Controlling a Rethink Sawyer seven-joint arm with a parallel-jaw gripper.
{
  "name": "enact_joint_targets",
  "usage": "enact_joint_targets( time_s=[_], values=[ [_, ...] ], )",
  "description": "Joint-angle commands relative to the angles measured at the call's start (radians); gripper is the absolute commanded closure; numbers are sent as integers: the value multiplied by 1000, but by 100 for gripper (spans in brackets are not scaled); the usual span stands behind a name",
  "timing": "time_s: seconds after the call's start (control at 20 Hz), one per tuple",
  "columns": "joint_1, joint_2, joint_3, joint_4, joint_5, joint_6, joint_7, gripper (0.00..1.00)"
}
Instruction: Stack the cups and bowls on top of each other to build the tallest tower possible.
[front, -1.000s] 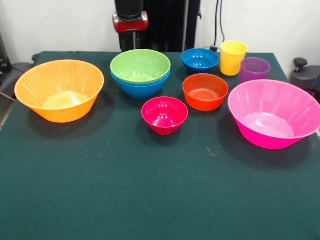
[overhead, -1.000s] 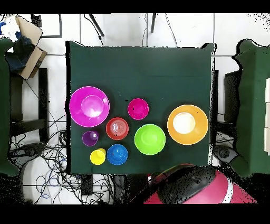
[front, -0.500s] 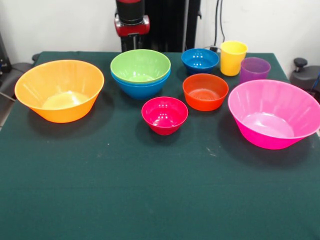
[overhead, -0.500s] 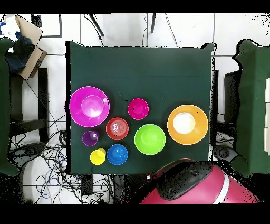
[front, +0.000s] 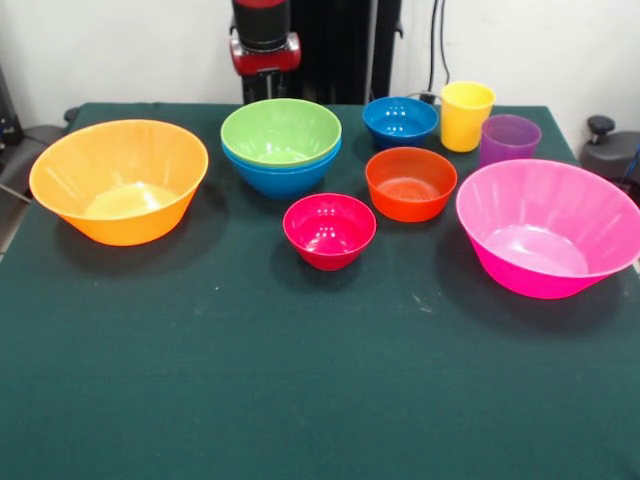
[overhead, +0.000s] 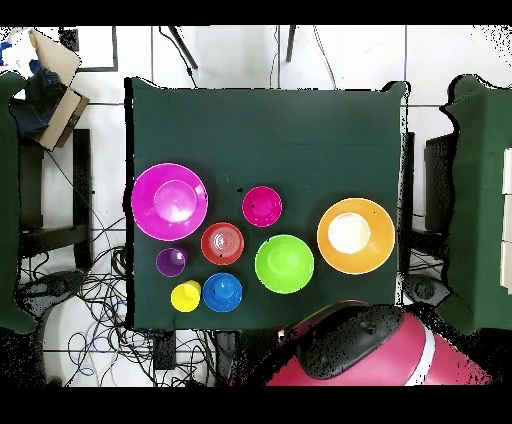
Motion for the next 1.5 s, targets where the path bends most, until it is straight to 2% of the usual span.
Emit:
enact_joint_targets(
  time_s=[0.05,0.9,1.5],
  values=[
    [13,-23,159,-121,28,-39,87,0],
    [43,-74,185,-112,79,27,96,0],
    [142,-23,146,-146,152,-23,136,0]
  ],
)
